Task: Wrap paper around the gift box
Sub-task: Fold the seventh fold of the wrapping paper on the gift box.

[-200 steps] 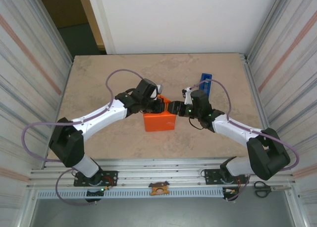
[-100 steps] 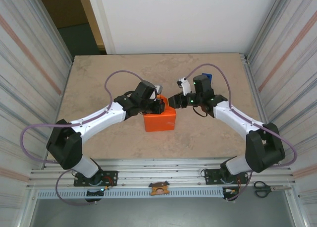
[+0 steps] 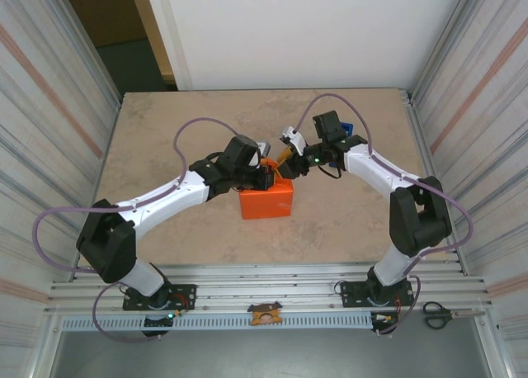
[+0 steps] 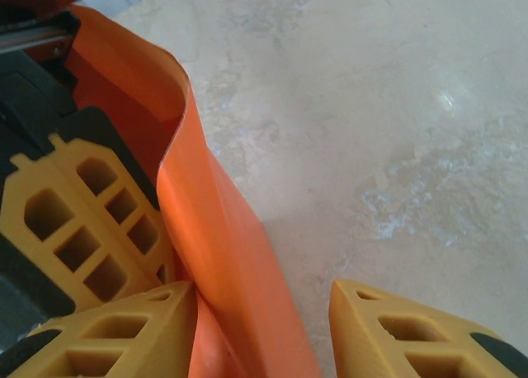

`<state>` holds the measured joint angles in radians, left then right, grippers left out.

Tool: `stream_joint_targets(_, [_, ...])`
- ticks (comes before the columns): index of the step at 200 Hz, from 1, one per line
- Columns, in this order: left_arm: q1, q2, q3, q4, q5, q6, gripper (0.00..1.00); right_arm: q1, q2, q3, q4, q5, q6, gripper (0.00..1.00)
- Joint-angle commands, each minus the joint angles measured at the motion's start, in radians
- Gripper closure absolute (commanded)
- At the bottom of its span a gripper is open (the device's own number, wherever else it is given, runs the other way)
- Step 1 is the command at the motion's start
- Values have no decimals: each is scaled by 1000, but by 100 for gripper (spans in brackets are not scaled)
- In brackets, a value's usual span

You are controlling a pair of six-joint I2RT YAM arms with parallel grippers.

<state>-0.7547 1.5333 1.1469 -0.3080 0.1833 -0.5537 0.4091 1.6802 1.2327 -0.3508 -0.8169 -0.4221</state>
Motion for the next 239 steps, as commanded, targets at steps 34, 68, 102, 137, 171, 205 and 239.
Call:
stream_joint_targets(34, [-9,7,-33,-84,-13,12,97,-2,84,100,-143,-106,-169,67])
stream_joint_targets(68, [-8,7,-36,-85,-12,12,97,-2,82,105,-119,-133,-168,90])
stream_joint_targets(102, [-8,8,-38,-82,-6,7,97,-3,80,115,-108,-144,-154,100])
stream_joint_targets(137, [-10,7,-39,-77,-3,8,97,2,87,114,-71,-168,-117,88])
stream_joint_targets(171, [-10,7,-42,-73,-2,4,97,15,110,130,-25,-189,-86,80])
stream_joint_targets(205, [-12,4,-44,-68,-2,0,97,17,122,133,10,-211,-51,91])
stream_joint_targets(239, [-11,2,-48,-63,-3,0,98,14,92,116,54,-220,-28,99])
